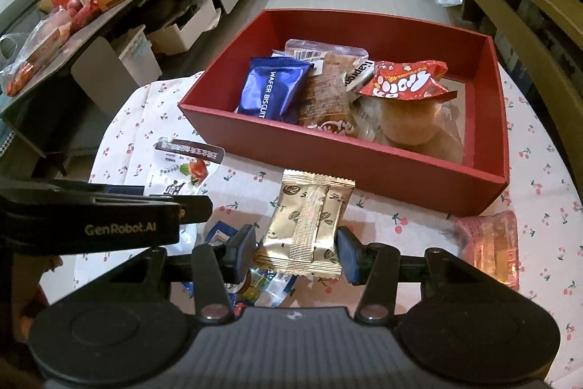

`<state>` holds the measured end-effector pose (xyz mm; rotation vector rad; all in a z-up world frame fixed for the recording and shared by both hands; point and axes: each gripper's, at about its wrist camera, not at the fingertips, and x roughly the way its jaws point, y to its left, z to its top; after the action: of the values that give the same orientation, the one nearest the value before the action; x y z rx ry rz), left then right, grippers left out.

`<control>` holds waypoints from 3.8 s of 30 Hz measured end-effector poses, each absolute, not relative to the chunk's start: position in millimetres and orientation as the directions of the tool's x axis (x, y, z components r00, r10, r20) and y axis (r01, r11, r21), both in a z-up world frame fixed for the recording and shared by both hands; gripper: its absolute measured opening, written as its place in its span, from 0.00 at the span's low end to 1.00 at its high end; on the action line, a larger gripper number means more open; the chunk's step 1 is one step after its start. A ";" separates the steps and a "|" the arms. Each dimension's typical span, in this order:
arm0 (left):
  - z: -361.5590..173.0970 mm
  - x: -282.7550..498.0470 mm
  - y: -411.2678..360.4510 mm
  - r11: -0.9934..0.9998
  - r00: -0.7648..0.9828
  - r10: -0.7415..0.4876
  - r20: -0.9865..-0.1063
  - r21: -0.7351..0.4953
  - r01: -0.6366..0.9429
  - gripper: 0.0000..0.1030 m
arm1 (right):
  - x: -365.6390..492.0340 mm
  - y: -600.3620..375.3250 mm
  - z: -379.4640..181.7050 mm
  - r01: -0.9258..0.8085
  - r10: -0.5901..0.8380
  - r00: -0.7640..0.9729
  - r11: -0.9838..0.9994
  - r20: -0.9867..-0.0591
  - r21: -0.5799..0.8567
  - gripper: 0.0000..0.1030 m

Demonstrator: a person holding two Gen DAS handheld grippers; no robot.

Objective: Organize snacks
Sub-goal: 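Lift the white jujube pack and the gold bar toward the red box, then carry the jujube pack with the left gripper while the right gripper carries the gold bar over the box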

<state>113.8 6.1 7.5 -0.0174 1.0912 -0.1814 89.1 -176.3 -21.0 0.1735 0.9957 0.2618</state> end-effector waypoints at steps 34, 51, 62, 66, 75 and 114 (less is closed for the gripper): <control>21.2 111.2 -8.4 0.984 0.512 -0.132 -0.849 -0.048 0.173 0.59 | 86.9 -191.2 -2.4 -0.109 0.276 0.580 0.959 -0.766 0.263 0.53; 38.0 111.1 -19.4 0.983 0.576 -0.121 -0.809 -0.019 0.180 0.58 | 89.2 -200.4 10.6 -0.090 0.264 0.626 0.959 -0.734 0.269 0.54; 50.5 114.4 -19.1 0.985 0.607 -0.128 -0.784 -0.031 0.168 0.58 | 91.9 -201.9 23.2 -0.085 0.257 0.661 0.959 -0.705 0.270 0.54; 54.7 117.9 -21.4 0.986 0.617 -0.131 -0.776 -0.036 0.164 0.58 | 96.3 -206.0 27.1 -0.075 0.256 0.671 0.957 -0.696 0.280 0.54; 59.9 129.4 -25.4 0.987 0.632 -0.128 -0.765 -0.035 0.157 0.58 | 107.2 -212.2 31.0 -0.048 0.246 0.684 0.954 -0.686 0.295 0.54; 56.6 165.8 -27.0 0.993 0.631 -0.103 -0.769 -0.040 0.114 0.58 | 142.8 -215.3 25.9 0.001 0.249 0.687 0.939 -0.682 0.344 0.54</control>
<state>165.8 -27.0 56.6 0.0122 0.8791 -0.1241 142.8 -215.3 25.9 0.3322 0.8046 0.1417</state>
